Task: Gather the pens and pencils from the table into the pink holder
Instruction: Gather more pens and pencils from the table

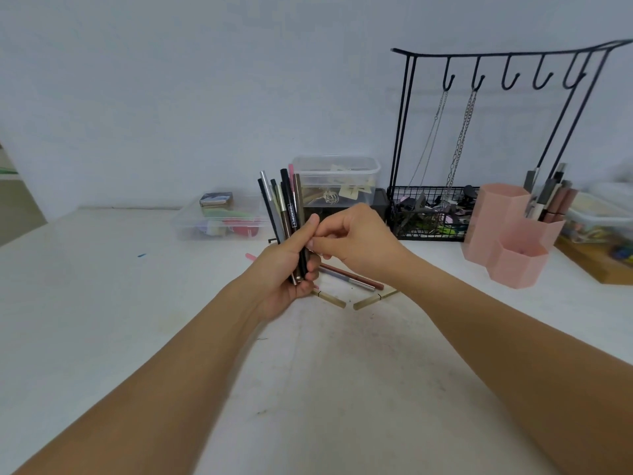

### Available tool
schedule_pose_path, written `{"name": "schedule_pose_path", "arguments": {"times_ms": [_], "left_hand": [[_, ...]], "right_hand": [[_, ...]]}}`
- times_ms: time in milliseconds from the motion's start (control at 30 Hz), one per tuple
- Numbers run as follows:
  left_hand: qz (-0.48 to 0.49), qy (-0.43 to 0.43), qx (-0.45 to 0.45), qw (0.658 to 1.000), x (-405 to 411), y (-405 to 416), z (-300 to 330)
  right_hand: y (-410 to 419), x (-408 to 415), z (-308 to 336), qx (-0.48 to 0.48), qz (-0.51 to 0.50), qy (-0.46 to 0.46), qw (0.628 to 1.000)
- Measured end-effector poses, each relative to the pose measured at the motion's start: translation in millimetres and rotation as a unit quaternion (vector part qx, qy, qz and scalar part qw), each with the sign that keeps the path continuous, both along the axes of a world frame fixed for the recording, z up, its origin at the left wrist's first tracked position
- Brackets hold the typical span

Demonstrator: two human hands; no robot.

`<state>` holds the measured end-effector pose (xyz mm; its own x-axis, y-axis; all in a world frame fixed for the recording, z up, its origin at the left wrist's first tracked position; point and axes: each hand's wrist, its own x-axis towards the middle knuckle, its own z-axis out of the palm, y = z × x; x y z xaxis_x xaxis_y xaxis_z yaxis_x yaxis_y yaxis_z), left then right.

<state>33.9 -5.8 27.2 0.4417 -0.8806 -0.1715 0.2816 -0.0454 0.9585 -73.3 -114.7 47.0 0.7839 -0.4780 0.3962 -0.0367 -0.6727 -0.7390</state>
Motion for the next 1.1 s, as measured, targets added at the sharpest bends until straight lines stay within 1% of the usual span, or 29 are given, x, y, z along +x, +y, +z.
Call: {"name": "schedule_pose_path", "arguments": {"times_ms": [67, 133, 167, 200, 267, 333, 367, 500, 600, 700, 833, 933, 967, 1033, 1100], "left_hand": [[0.011, -0.008, -0.005, 1.0, 2, 0, 2], [0.036, -0.021, -0.005, 0.999, 6, 0, 2], [0.05, -0.025, -0.005, 0.998, 8, -1, 2], [0.063, -0.024, -0.006, 0.998, 11, -1, 2], [0.081, -0.012, -0.007, 0.997, 14, -1, 1], [0.084, -0.009, -0.007, 0.996, 16, -1, 1], [0.082, -0.012, -0.007, 0.997, 16, -1, 1], [0.076, -0.035, -0.001, 0.997, 17, 0, 0], [0.087, -0.04, 0.009, 0.995, 18, 1, 1], [0.095, -0.044, 0.019, 0.994, 16, 1, 3], [0.081, -0.057, 0.02, 0.995, 15, 0, 2], [0.088, -0.046, 0.018, 0.995, 14, -1, 0], [0.091, -0.035, 0.02, 0.995, 14, -2, -1], [0.09, -0.015, 0.022, 0.996, 14, -3, -2], [0.076, -0.001, 0.017, 0.997, 11, -3, -2]], "right_hand": [[0, -2, 3, 0.049, -0.002, 0.003, 0.999], [-6, -2, 3, 0.089, -0.048, 0.012, 0.995], [-11, -3, 2, 0.073, -0.078, 0.028, 0.994], [-15, -4, 2, 0.035, -0.099, 0.062, 0.993], [-19, -7, 1, -0.044, -0.1, 0.167, 0.98], [-20, -8, -2, -0.067, -0.087, 0.253, 0.961], [-20, -8, -3, -0.071, -0.086, 0.275, 0.955], [-20, -4, -6, -0.083, -0.108, 0.291, 0.947], [-22, -5, -7, -0.041, -0.117, 0.306, 0.944], [-24, -8, -7, 0.011, -0.118, 0.305, 0.945], [-28, -10, -3, 0.017, -0.117, 0.265, 0.957], [-29, -11, 1, 0.021, -0.118, 0.218, 0.969], [-29, -12, 2, 0.041, -0.113, 0.191, 0.974], [-24, -12, 5, 0.12, -0.077, 0.128, 0.982], [-17, -10, 9, 0.206, -0.023, 0.068, 0.976]]}}
